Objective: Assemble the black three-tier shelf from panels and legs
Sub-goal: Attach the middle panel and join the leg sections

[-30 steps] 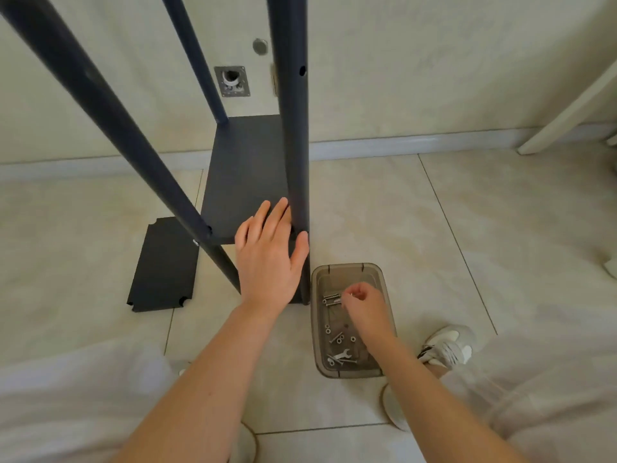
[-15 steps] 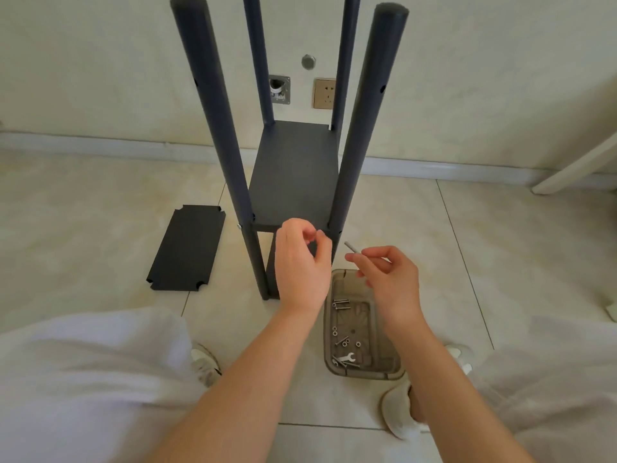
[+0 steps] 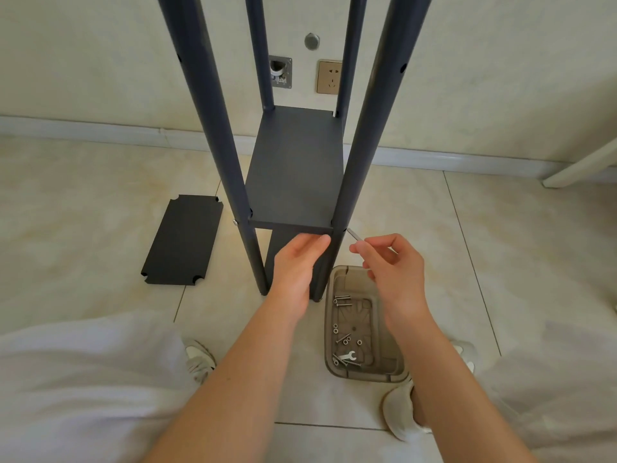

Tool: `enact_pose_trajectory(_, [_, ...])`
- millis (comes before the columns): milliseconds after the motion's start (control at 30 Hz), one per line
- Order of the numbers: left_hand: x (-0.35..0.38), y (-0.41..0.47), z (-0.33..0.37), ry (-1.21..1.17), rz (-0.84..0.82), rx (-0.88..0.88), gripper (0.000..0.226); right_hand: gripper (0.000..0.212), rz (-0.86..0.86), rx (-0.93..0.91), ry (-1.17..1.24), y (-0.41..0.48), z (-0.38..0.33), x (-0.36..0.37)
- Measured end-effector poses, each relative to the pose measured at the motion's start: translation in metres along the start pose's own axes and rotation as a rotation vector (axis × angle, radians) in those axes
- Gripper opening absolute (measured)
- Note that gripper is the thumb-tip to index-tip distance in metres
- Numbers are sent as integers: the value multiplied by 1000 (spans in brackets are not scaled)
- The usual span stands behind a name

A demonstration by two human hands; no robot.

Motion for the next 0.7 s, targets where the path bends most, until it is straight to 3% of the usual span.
enact_pose_trajectory(700, [12,14,-1,-65,-92,-17,10,9,-19,26,38,7,6,5])
Point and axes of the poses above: each hand's wrist, its own y-axis towards the middle knuckle, its own x-axis out of the palm, z = x × y, the point moved 8 cm from there along y, towards the middle knuckle, and after that the axes turned 2 degrees about z, right-handed, at the moved point
